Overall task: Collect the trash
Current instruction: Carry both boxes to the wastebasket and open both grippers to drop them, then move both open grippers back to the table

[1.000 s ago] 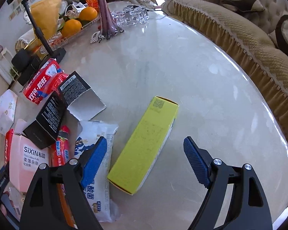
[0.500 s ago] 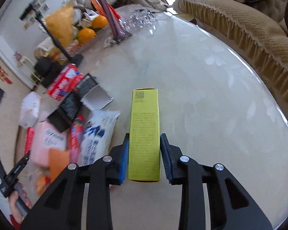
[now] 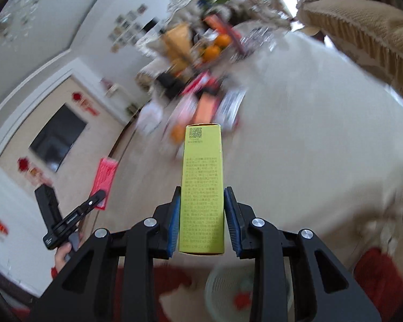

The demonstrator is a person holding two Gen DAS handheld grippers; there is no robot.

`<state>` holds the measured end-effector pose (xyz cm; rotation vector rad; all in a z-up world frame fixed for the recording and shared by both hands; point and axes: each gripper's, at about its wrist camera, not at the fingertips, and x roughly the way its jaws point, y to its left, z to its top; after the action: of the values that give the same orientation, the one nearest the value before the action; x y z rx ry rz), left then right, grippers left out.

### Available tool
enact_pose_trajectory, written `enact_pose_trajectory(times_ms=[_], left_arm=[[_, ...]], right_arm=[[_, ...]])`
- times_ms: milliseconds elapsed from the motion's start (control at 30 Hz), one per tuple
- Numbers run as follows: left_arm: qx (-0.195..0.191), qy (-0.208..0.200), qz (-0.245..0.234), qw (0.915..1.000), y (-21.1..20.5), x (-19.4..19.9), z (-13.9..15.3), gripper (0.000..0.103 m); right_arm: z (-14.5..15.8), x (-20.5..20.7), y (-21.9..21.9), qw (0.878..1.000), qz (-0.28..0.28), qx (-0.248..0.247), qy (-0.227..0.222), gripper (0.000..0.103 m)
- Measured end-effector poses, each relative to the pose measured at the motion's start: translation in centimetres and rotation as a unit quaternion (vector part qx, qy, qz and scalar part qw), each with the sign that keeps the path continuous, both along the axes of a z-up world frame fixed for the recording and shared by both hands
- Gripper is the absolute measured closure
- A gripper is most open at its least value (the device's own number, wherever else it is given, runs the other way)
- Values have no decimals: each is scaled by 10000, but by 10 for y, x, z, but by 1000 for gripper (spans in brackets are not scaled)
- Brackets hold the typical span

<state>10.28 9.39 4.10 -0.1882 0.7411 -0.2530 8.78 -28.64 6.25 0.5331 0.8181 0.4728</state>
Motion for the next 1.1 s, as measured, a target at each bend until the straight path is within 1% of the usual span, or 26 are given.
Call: enact_pose_trajectory(times_ms=[67, 100, 133, 200, 300, 333, 400, 433, 500, 533, 633, 700, 767, 800, 833, 867, 900, 933, 967, 1000, 1067, 1100], left_arm=[[-121, 253, -320, 9991, -15, -44, -19, 46], [-179, 343, -404, 9984, -19, -55, -25, 46], [-228, 542, -530, 9969, -27, -72, -39, 46], [-99, 862, -724, 9936, -44, -96, -65, 46], [38, 1311, -927, 9870, -63, -112, -104, 46], [49, 1508, -1000, 9835, -70, -114, -124, 46], [143, 1874, -1011, 9770, -79, -111, -153, 46], [217, 2040, -1056, 9730, -85, -109, -171, 46], [390, 2300, -1069, 9665, -92, -103, -196, 46], [409, 2400, -1126, 9633, -94, -98, -207, 46], [617, 2493, -1112, 9600, -101, -88, -226, 46], [612, 2518, -1044, 9602, -104, -82, -235, 45], [580, 2624, -965, 9584, -106, -74, -242, 44], [575, 2667, -943, 9574, -106, -71, -244, 35], [609, 2710, -909, 9563, -107, -68, -248, 30], [650, 2681, -867, 9573, -107, -66, -250, 27], [685, 2644, -849, 9582, -107, -65, -251, 27], [790, 2611, -836, 9584, -108, -64, -255, 26], [909, 2603, -820, 9577, -107, -64, -258, 21], [994, 2591, -805, 9573, -108, -63, -259, 20], [1149, 2554, -811, 9566, -108, -65, -262, 20], [1148, 2550, -827, 9565, -109, -66, -262, 20]], right_arm=[[-16, -33, 14, 9993, 308, -5, 212, 73], [-26, -49, 24, 9983, 461, -39, 365, 74], [-34, -57, 30, 9974, 527, -95, 479, 74], [-53, -74, 45, 9943, 703, -225, 774, 73], [-87, -90, 59, 9880, 894, -242, 1234, 74], [-103, -90, 64, 9858, 904, -300, 1384, 74], [-123, -89, 72, 9827, 850, -536, 1557, 74], [-138, -84, 75, 9800, 782, -726, 1677, 74], [-161, -77, 80, 9749, 743, -996, 1846, 74], [-177, -71, 81, 9714, 694, -1069, 2001, 74], [-209, -71, 84, 9636, 642, -1258, 2271, 74], [-223, -68, 87, 9596, 663, -1354, 2375, 74], [-231, -65, 91, 9587, 701, -1425, 2361, 73], [-232, -64, 93, 9578, 725, -1510, 2336, 72], [-235, -63, 95, 9556, 730, -1656, 2324, 70], [-238, -63, 96, 9532, 704, -1792, 2331, 66], [-241, -63, 97, 9518, 668, -1873, 2334, 46], [-243, -62, 96, 9513, 610, -1924, 2329, 30], [-245, -66, 94, 9520, 490, -1977, 2285, 29], [-246, -68, 92, 9520, 425, -2002, 2278, 29], [-252, -68, 90, 9506, 382, -1901, 2425, 29], [-252, -68, 89, 9508, 355, -1857, 2454, 29]])
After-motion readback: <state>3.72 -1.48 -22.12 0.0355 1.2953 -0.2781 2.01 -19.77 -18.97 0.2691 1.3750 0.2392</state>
